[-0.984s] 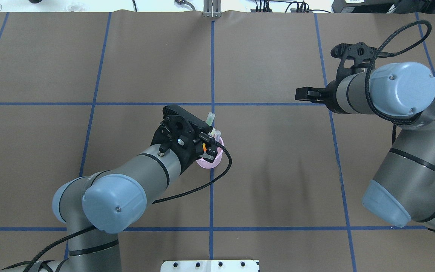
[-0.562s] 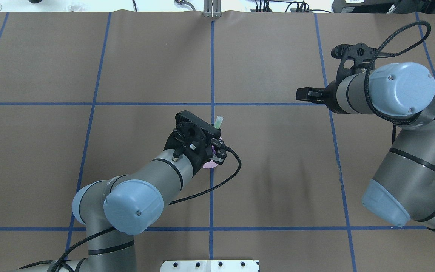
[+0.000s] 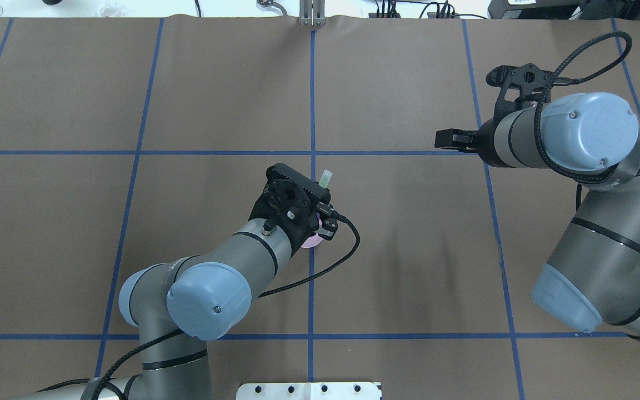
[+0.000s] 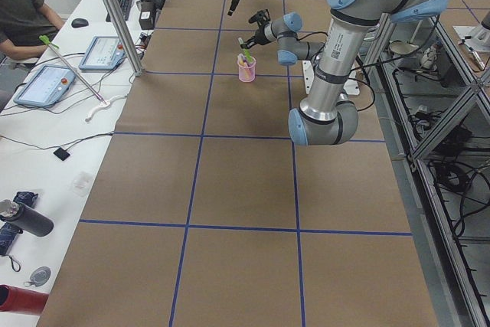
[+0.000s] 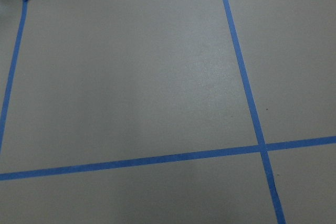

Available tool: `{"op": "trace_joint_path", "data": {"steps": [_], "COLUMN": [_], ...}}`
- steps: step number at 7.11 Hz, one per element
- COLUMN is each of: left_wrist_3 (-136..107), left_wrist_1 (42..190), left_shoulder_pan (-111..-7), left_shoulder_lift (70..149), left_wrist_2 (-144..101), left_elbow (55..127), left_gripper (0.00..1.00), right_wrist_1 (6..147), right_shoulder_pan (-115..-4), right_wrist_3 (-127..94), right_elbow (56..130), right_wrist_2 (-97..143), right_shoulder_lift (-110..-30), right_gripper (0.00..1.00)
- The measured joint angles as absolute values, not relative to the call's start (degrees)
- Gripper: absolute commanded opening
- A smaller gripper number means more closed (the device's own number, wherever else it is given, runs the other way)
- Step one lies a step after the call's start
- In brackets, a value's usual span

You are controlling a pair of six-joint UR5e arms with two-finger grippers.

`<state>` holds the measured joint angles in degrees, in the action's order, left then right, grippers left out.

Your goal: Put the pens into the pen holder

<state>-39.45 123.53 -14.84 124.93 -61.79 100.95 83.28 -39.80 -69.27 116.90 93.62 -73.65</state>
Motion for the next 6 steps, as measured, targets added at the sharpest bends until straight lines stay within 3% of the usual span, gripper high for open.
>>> {"op": "trace_joint_path", "data": {"steps": [3, 6], "left_wrist_3": [-39.49, -39.46], "left_wrist_1": [122.99, 118.16], "left_shoulder_pan": [-16.00, -27.12], "left_shoulder_lift": [124.08, 108.41], "left_wrist_2": [-62.92, -82.63], "left_elbow": [104.92, 115.60], "left_gripper": [0.79, 0.81], "right_wrist_1": [83.00, 82.99], "right_shoulder_pan": [-41.49, -52.95], "right_wrist_3": [-67.11, -51.56], "right_elbow": [116.99, 116.83], "right_wrist_2": [94.97, 105.78], "right_shoulder_lift": [-74.74, -81.51], "right_gripper": [0.99, 0.99]}}
